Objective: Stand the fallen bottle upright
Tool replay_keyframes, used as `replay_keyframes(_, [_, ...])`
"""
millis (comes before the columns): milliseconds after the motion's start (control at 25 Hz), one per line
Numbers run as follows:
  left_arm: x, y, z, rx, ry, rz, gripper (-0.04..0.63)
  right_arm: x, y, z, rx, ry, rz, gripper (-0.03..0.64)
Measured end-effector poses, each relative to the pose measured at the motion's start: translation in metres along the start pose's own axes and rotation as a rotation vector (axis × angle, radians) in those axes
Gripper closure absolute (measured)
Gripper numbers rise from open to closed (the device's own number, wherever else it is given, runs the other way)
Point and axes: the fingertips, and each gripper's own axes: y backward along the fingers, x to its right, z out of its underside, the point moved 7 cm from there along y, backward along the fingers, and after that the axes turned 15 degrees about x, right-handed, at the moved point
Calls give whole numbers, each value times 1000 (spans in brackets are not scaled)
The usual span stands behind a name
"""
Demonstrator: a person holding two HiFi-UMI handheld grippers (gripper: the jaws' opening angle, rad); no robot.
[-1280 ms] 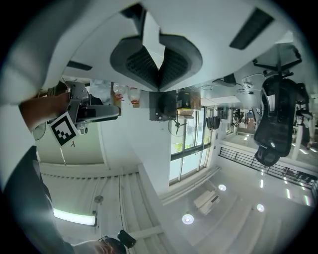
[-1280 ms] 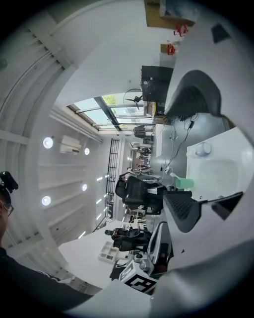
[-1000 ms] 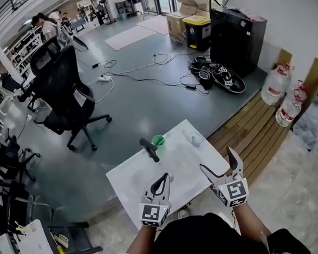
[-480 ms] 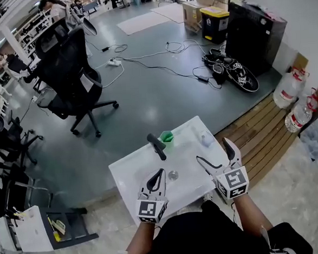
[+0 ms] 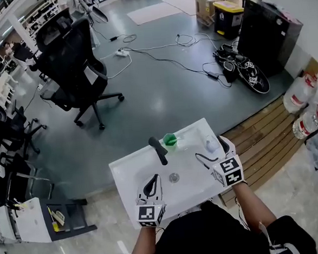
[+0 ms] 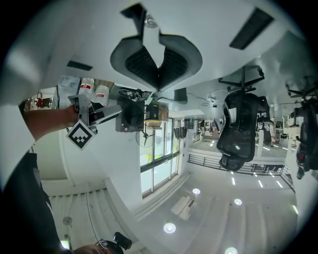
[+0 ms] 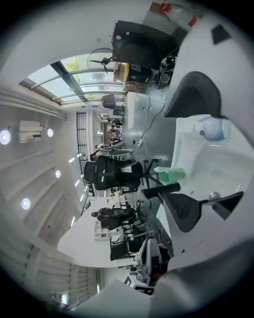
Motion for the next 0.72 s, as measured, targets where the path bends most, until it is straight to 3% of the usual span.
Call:
replay_keyframes(320, [-2,-17,6,-19,1,-73,578,49,-61,52,-247,8,-9,141])
replay_keyframes(520, [3,-24,3,-36,-65,-82,578,66,-93,77,-402,-23,-15,149])
replay_keyframes(720, [1,-24,8,-53,-56,-103,578,77,-122,97,-541,-56,8,181])
